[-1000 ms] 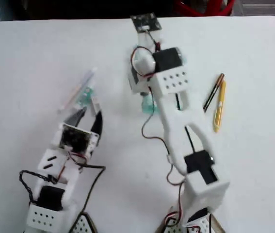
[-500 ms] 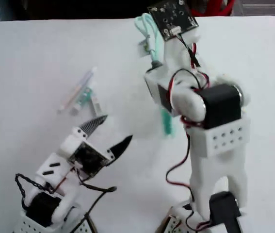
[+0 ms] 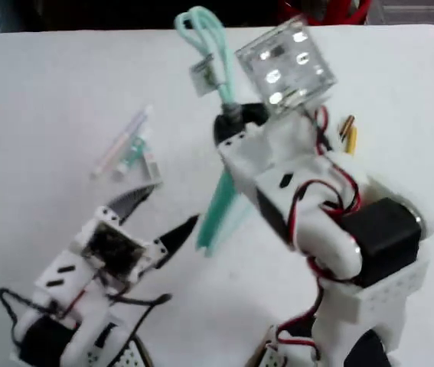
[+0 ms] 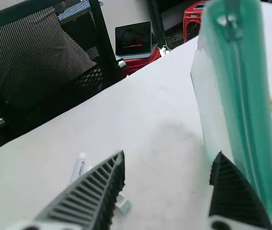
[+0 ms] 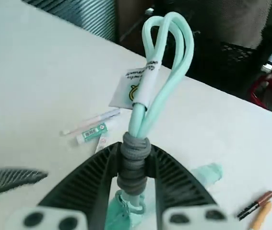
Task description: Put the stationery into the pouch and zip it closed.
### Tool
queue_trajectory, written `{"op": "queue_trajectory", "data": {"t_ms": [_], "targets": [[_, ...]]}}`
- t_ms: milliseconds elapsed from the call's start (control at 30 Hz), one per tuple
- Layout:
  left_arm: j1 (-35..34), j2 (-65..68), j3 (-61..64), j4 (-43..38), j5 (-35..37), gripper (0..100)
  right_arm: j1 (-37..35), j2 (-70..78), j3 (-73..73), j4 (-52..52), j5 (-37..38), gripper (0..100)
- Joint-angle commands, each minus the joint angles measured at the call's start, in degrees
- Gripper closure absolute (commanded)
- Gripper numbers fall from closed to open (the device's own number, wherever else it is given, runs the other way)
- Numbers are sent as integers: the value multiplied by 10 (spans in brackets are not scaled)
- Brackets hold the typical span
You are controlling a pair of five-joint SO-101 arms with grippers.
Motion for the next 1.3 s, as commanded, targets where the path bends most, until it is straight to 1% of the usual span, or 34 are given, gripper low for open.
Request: {"op": "queue_trajectory", "data": {"t_ms": [0, 100, 200, 267, 300, 400, 467, 533, 633, 733, 833, 967, 1067, 1133, 1233, 1267], "targets": [[56, -2, -131, 78, 76, 710, 63, 1, -21, -29, -74, 981], [68, -2, -71, 46, 78, 710, 59, -18, -21, -33, -84, 981], [70, -2, 20, -29, 80, 710, 52, -33, -21, -51, -85, 981], [75, -3, 56, -81, 89, 712, 56, -34, -20, -61, -105, 981], [81, -3, 57, -89, 104, 713, 60, -31, -19, -62, -121, 981], [108, -3, 19, -78, 139, 714, 98, -13, -17, -62, -160, 981], [132, 0, 6, -87, 130, 714, 131, 0, -18, -61, -186, 981], [145, 0, 20, -120, 125, 714, 158, 10, -17, -58, -216, 981], [153, 0, 64, -164, 140, 737, 177, 19, -16, -57, -248, 981], [182, -3, 66, -173, 152, 757, 176, 34, -16, -51, -255, 981], [214, -3, 47, -163, 150, 757, 175, 65, -16, -54, -273, 981], [255, -2, 42, -165, 149, 755, 175, 124, -20, -87, -283, 981], [276, -1, 42, -166, 113, 756, 168, 158, -21, -125, -284, 981], [275, 0, 46, -185, 99, 758, 162, 171, -21, -143, -284, 981], [275, 1, 74, -229, 101, 762, 146, 178, -21, -157, -289, 981], [275, 1, 92, -245, 102, 776, 143, 178, -21, -158, -296, 981]]}}
